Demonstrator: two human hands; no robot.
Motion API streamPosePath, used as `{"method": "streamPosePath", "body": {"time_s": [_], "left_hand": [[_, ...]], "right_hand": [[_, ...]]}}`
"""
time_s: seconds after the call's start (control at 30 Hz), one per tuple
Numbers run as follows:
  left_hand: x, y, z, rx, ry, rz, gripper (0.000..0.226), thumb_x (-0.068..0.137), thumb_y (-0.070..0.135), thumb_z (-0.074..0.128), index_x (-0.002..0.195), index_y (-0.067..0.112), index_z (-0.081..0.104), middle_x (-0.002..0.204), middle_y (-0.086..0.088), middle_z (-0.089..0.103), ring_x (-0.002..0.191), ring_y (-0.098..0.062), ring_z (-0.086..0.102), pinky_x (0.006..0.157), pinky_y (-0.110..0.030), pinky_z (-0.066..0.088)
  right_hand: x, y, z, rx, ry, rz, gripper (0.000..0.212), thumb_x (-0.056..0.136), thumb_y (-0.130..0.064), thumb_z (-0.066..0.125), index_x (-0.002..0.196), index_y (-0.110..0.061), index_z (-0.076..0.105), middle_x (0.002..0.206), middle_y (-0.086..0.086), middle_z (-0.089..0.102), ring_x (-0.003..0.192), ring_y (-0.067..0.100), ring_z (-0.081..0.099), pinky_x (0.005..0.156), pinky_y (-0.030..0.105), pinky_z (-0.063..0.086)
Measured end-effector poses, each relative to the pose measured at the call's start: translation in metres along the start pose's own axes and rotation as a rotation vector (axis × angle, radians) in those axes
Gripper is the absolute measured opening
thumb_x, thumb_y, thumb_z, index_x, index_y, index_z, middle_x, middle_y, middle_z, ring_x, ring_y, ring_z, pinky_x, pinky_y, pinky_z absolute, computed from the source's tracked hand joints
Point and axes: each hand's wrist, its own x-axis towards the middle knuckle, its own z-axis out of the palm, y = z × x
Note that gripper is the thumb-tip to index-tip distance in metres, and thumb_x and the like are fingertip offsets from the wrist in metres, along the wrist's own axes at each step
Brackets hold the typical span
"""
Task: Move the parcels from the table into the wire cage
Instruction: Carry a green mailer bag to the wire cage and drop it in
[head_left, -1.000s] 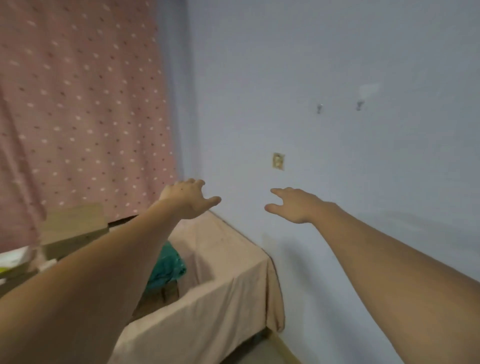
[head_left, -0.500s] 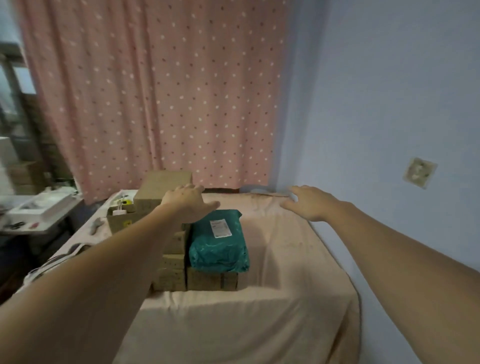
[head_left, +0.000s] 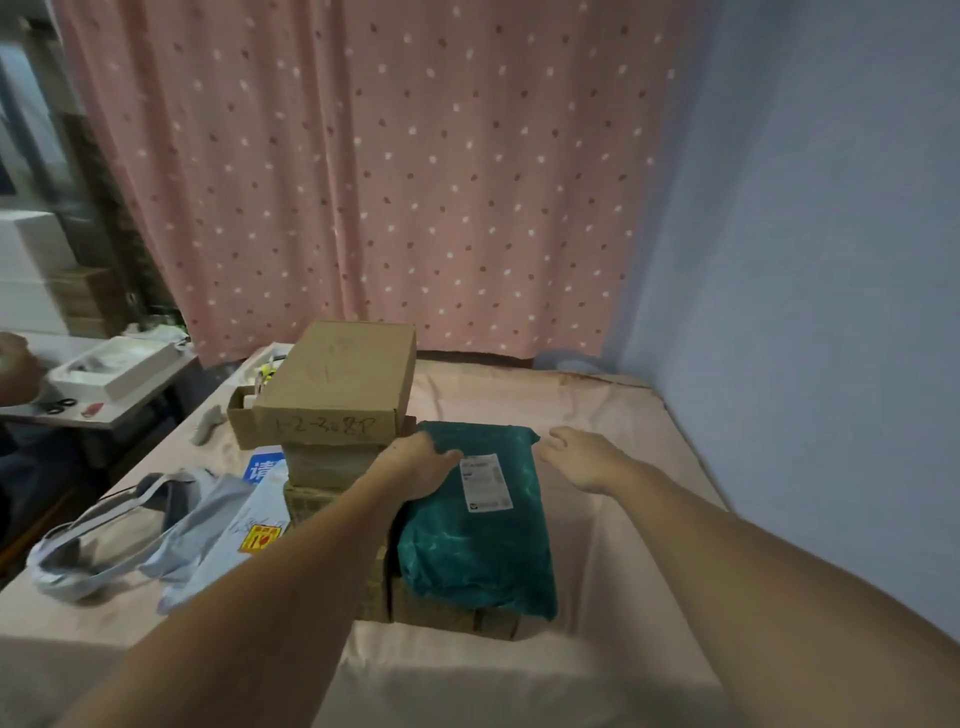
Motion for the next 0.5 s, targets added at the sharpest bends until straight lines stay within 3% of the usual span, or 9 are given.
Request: {"method": "streamPosePath", "body": {"time_s": [0.07, 0.2, 0.3, 0.43, 0.5], "left_hand": [[0.031, 0.003, 0.02, -0.086, -0.035, -0.091, 0.054, 0.106, 0.054, 0.043, 0.133, 0.01, 0.059, 0.118, -0.009, 0.068, 0.1, -0.027, 0.068, 0.09, -0.041, 0.061], [0.08, -0.005, 0.058, -0.177, -0.121, -0.217, 0.067, 0.105, 0.056, 0.044, 0.149, 0.006, 0.041, 0.146, -0.013, 0.056, 0.127, -0.031, 0.058, 0.098, -0.035, 0.047], [0.115, -0.031, 0.09, -0.21, -0.124, -0.335, 0.089, 0.092, 0.066, 0.054, 0.154, 0.006, 0.033, 0.153, -0.016, 0.048, 0.136, -0.037, 0.051, 0.113, -0.045, 0.044], [0.12, -0.037, 0.11, -0.308, -0.096, -0.454, 0.089, 0.101, 0.054, 0.053, 0.16, 0.001, 0.012, 0.16, -0.019, 0.035, 0.144, -0.038, 0.041, 0.116, -0.044, 0.038], [0.122, -0.034, 0.116, -0.301, -0.082, -0.44, 0.088, 0.104, 0.051, 0.049, 0.16, -0.002, 0.007, 0.162, -0.021, 0.03, 0.146, -0.038, 0.037, 0.116, -0.045, 0.038]], "right_hand": [[0.029, 0.007, 0.025, 0.133, -0.046, 0.031, 0.061, 0.107, -0.054, 0.041, 0.155, -0.016, 0.044, 0.158, 0.006, 0.049, 0.139, 0.03, 0.05, 0.113, 0.039, 0.039], [0.087, 0.032, 0.078, 0.307, -0.15, 0.13, 0.063, 0.102, -0.063, 0.041, 0.146, -0.021, 0.056, 0.145, 0.004, 0.061, 0.126, 0.028, 0.06, 0.104, 0.035, 0.047], [0.12, 0.049, 0.114, 0.47, -0.204, 0.199, 0.073, 0.091, -0.074, 0.044, 0.142, -0.023, 0.058, 0.136, 0.005, 0.067, 0.118, 0.028, 0.066, 0.106, 0.039, 0.05], [0.125, 0.042, 0.134, 0.785, -0.249, 0.29, 0.049, 0.101, -0.054, 0.057, 0.13, -0.016, 0.067, 0.111, 0.006, 0.075, 0.097, 0.025, 0.073, 0.082, 0.033, 0.059], [0.129, 0.045, 0.143, 0.895, -0.241, 0.382, 0.053, 0.096, -0.055, 0.066, 0.125, -0.011, 0.07, 0.103, 0.011, 0.077, 0.091, 0.029, 0.076, 0.077, 0.034, 0.061]]}}
